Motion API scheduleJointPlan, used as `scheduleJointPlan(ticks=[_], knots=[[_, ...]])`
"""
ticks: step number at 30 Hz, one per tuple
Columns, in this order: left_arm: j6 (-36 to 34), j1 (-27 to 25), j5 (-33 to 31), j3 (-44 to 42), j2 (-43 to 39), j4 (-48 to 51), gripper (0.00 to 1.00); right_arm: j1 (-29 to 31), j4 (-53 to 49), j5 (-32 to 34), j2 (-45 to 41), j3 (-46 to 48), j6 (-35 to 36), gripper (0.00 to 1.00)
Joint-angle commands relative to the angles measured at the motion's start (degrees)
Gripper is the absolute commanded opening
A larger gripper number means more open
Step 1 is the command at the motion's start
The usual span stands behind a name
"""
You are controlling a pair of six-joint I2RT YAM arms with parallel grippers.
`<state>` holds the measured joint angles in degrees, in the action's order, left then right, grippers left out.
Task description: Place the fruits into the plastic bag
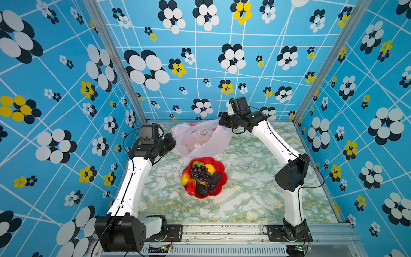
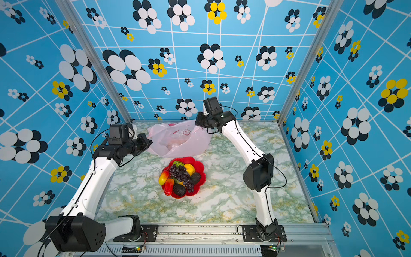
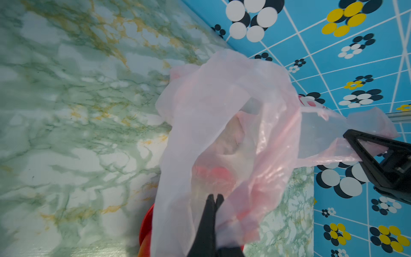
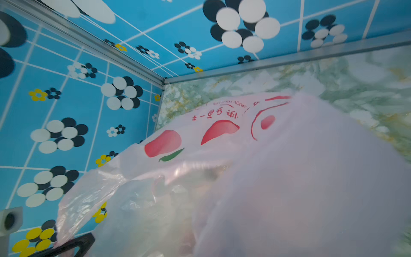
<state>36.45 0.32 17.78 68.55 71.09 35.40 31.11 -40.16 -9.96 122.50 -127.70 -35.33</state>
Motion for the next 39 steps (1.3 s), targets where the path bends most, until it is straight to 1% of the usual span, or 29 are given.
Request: scheduleJointPlan(ticks=[1,2,4,5,7,9,10,12,14,15,17,18,19,20,21,22,24,25,27,30,32,35,39], knots=[[-2.68,0.74,-3.16,-0.48,-4.18,3.36,0.00,0.52,-1.68,-3.04,1.79,-0.72,-2.03,0.00],[-2.89,1.04,-3.53,-0.27,-4.45,3.89,0.00,0.69,-1.95,-3.26,3.75,-2.60,-2.30,0.00],[-2.95,1.69,-3.68,1.50,-4.25,4.45,0.00,1.29,-3.47,-3.83,6.92,-10.10,-2.46,0.00],[-2.82,1.94,-3.56,2.67,-4.11,4.65,0.00,1.61,-4.62,-4.04,8.88,-15.69,-2.47,0.00],[-2.42,2.46,-3.44,6.61,-3.66,5.15,0.00,2.25,-7.63,-4.83,13.63,-30.50,-2.70,0.00],[-2.41,2.84,-3.91,12.09,-3.91,6.04,0.00,2.76,-7.72,-5.14,16.89,-43.08,-3.16,0.00],[-3.07,2.79,-4.70,15.33,-4.51,6.41,0.00,2.98,-5.91,-5.36,16.96,-46.32,-3.21,0.00],[-5.37,2.68,-7.53,20.99,-6.56,6.53,0.00,3.19,-0.86,-6.37,13.51,-44.43,-1.87,0.00],[-8.36,2.43,-12.29,24.11,-9.30,7.03,0.00,3.51,3.86,-6.48,7.57,-34.14,1.03,0.00],[-10.04,2.41,-14.92,24.19,-11.05,7.67,0.00,3.50,6.90,-6.65,4.27,-26.36,2.37,0.00],[-12.54,2.41,-18.70,20.49,-14.70,8.66,0.02,3.43,11.59,-5.57,-1.29,-11.46,4.30,0.00],[-12.82,2.41,-19.69,16.23,-16.89,8.98,0.02,3.25,13.05,-5.45,-2.16,-5.36,4.81,0.00],[-12.04,2.41,-19.71,10.84,-18.96,9.24,0.02,3.25,12.64,-6.00,-1.55,-1.96,5.55,0.00],[-10.80,2.46,-18.37,5.74,-20.63,9.08,0.02,3.25,11.00,-6.39,-0.11,-0.71,5.65,0.00],[-8.37,2.49,-16.33,-0.46,-22.44,8.49,0.02,3.21,8.39,-6.86,1.70,-1.25,4.87,0.00],[-5.74,2.49,-14.44,-6.08,-23.96,7.80,0.01,3.28,6.27,-7.78,5.33,-2.51,4.22,0.00],[-1.10,2.56,-12.80,-14.49,-26.58,6.96,0.00,3.43,5.12,-8.16,8.79,-5.19,3.61,0.00],[0.83,2.50,-12.30,-17.98,-28.15,6.07,0.00,3.47,5.18,-7.51,10.14,-6.46,3.77,0.00],[3.40,2.67,-12.07,-22.07,-30.36,5.82,0.01,3.33,3.60,-6.36,13.12,-10.48,4.08,0.00],[4.38,2.76,-10.85,-23.93,-30.73,6.65,0.01,2.99,-2.13,-6.91,18.51,-19.40,4.91,0.00],[4.50,2.76,-9.10,-24.60,-30.03,6.28,0.01,2.80,-4.57,-7.13,20.40,-22.25,5.49,0.00],[5.01,2.76,-8.02,-24.88,-28.86,5.68,0.02,2.38,-4.48,-7.36,19.91,-20.18,5.37,0.00],[6.04,2.76,-6.63,-24.72,-27.28,3.90,0.05,1.12,-0.97,-7.12,16.15,-12.94,4.14,0.00]])
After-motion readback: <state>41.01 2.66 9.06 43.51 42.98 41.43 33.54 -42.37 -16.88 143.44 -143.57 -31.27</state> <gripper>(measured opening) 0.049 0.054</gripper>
